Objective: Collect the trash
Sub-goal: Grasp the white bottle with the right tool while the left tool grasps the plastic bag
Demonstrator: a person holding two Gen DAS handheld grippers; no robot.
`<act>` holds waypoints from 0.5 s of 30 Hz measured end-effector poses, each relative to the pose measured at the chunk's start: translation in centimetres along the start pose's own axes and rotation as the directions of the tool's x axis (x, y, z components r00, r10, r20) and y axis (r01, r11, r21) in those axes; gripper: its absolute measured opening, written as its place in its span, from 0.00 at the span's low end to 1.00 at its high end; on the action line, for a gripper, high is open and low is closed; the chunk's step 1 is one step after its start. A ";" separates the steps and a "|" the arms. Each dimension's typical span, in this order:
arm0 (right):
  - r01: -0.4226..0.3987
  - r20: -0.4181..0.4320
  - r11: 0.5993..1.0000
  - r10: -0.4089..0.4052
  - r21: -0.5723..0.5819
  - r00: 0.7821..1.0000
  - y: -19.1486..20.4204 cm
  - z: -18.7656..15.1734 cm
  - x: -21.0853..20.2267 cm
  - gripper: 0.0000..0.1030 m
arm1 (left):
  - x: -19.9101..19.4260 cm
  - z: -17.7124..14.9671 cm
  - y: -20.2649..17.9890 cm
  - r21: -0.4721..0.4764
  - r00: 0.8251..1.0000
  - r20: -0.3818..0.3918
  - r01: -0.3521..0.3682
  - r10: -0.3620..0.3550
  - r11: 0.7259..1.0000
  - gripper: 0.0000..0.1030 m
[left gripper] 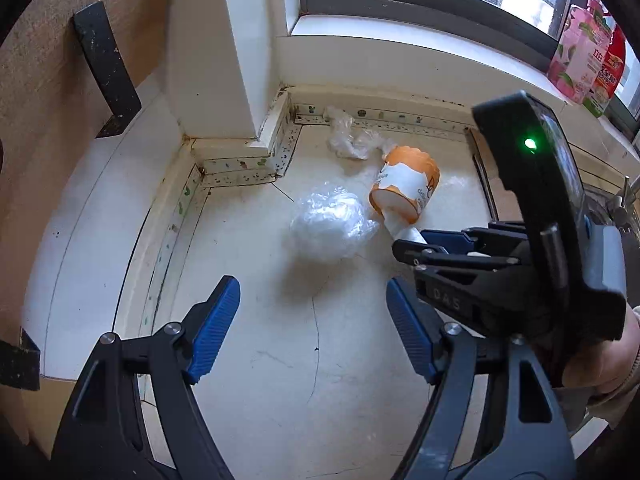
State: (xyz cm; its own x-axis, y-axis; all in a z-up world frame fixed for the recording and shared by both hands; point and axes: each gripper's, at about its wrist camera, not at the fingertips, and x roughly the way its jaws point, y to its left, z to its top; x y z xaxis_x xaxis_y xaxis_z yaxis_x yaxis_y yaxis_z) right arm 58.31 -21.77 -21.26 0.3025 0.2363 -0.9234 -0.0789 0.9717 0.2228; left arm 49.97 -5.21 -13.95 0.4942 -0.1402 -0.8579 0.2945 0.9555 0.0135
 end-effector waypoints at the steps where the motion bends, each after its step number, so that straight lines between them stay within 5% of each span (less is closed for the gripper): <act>1: -0.008 0.000 1.000 0.008 0.004 1.000 -0.3 -0.1 -0.1 0.25 | 0.5 0.3 -0.1 -0.007 1.000 -0.002 0.005 -0.005 1.000 0.72; 15: -0.172 0.033 0.973 0.169 0.156 0.985 -6.5 -3.9 -3.7 0.24 | 8.4 4.6 -0.4 -0.082 0.994 -0.088 0.059 -0.066 0.995 0.67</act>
State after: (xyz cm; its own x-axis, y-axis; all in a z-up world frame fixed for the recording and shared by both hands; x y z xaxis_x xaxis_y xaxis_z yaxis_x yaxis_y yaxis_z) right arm 54.04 -29.02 -20.54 0.3156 0.3976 -0.8616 0.0198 0.9050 0.4249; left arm 57.80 -7.93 -18.75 0.3999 -0.1799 -0.8987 0.2554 0.9636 -0.0793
